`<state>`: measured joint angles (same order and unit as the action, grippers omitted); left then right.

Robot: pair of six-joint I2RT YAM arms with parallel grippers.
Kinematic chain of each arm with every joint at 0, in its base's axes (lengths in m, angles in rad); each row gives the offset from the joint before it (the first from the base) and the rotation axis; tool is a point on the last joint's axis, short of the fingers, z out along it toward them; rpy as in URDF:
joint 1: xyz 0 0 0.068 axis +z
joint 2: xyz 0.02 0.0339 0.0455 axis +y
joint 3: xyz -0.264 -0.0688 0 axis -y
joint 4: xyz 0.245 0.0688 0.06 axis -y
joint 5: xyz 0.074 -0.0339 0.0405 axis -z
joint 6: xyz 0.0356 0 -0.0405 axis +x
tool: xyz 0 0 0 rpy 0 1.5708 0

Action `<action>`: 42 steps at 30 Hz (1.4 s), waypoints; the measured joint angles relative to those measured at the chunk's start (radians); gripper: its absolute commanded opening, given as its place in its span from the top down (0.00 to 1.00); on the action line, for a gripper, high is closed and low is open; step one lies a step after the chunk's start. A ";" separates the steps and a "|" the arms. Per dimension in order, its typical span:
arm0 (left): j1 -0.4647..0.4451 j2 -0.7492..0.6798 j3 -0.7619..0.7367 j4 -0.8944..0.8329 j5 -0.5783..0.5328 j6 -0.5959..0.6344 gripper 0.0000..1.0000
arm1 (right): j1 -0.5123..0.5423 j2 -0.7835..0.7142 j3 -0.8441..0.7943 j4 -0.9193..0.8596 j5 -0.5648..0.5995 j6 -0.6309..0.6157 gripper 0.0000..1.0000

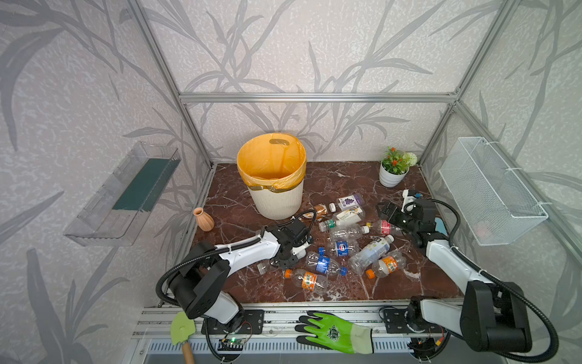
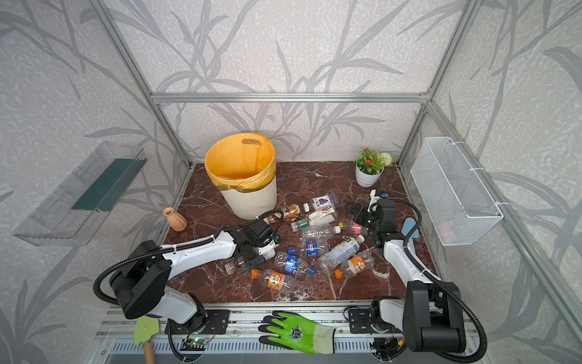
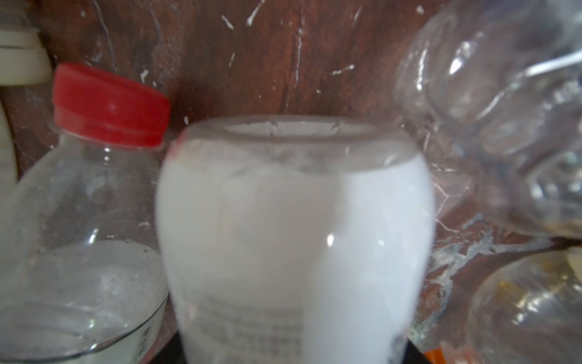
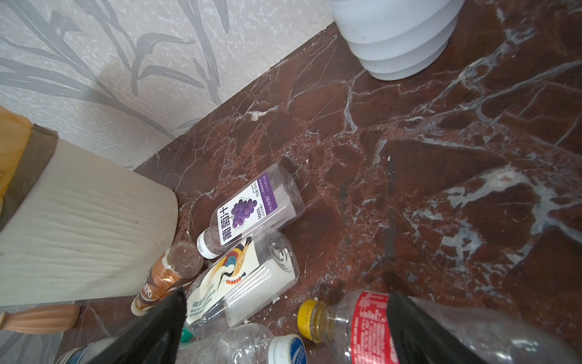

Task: Throw the plastic bottles in the bin
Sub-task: 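Lift the white-label bottle with the left gripper and carry it over the bin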

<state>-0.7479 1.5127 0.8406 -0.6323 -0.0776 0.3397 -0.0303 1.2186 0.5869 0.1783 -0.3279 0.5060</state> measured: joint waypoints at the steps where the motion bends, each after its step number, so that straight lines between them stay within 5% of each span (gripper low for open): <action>1: 0.001 -0.002 0.002 -0.001 0.001 -0.003 0.49 | -0.001 0.000 0.000 0.000 -0.001 0.000 0.01; 10: 0.002 -0.132 0.013 -0.006 -0.004 -0.014 0.49 | -0.001 -0.005 0.000 0.001 -0.008 0.003 0.01; 20: 0.002 -0.509 0.075 0.009 -0.029 -0.045 0.54 | -0.002 -0.040 0.000 0.000 -0.029 0.006 0.01; 29: 0.002 -0.862 0.116 0.354 -0.090 -0.029 0.57 | -0.002 -0.080 0.000 -0.001 -0.041 0.026 0.03; 37: 0.024 -0.717 0.306 0.708 -0.124 0.063 0.61 | -0.002 -0.138 0.000 -0.021 -0.049 0.036 0.03; 42: 0.152 -0.509 0.443 0.822 -0.053 0.040 0.61 | -0.002 -0.196 0.000 -0.058 -0.048 0.035 0.03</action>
<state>-0.5961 1.0042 1.2831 0.1894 -0.1310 0.3794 -0.0319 1.0229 0.5873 0.1207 -0.3756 0.5407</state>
